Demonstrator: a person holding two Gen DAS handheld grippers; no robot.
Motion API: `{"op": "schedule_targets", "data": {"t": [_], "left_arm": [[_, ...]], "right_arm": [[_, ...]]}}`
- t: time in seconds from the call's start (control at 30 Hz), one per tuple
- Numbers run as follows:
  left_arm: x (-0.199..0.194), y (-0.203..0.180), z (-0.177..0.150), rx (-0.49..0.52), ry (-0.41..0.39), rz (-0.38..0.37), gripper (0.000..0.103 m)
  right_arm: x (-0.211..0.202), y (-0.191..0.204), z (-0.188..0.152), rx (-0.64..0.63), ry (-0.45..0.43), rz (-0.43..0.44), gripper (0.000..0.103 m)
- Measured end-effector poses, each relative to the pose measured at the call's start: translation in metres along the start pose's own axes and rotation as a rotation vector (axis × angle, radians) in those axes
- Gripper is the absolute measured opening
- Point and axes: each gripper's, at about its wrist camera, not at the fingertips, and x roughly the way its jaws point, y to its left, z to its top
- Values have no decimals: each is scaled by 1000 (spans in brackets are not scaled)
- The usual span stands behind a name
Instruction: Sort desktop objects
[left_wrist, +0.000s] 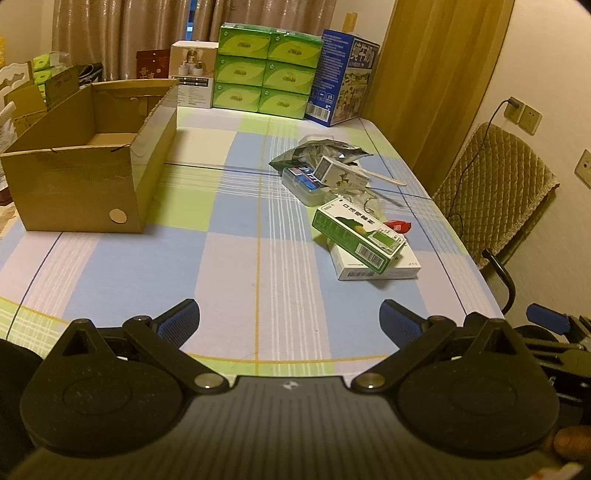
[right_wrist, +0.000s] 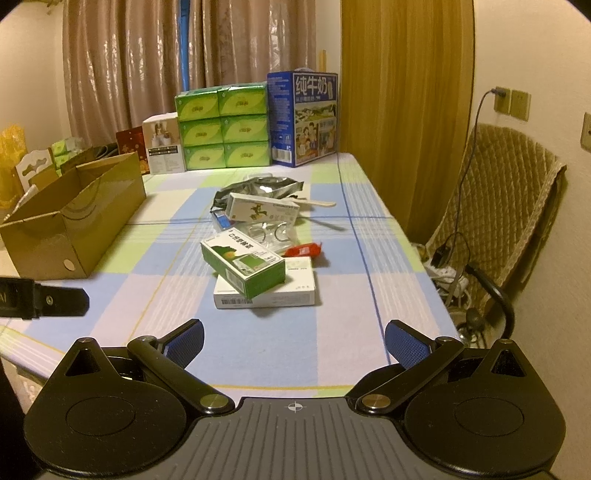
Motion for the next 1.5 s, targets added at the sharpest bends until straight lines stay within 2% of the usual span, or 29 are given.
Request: {"op": "schedule_targets", "data": {"t": [0.17,0.33,0.4,0.5,0.8,0.93,1.1,1.23,1.47,1.5], "left_arm": [[7,5,5,1,5,-18,102],[21,11,12,31,17,-34,102],[27,12,16,73,14,-39,102],[38,12,23,129,15,-58,102],[76,16,48,270,65,-136,102],[97,14,54,375,117,-193,102],[125,9,61,499,146,-240,102],[146,7,65,585,169,-278,102],[174,3,70,706,206,-336,102],[177,2,71,718,207,-344,102]], "right_arm": [[6,0,12,-22,16,29,101],[16,0,27,-91,-23,55,101],[25,0,34,-153,-33,128,101],[42,4,48,-249,10,141,101],[102,10,80,-417,117,204,101],[135,18,82,-492,168,244,101],[170,30,81,-582,225,292,100],[196,36,82,-617,280,333,82],[223,37,87,-637,340,374,61],[225,36,88,-627,348,381,54]]}}
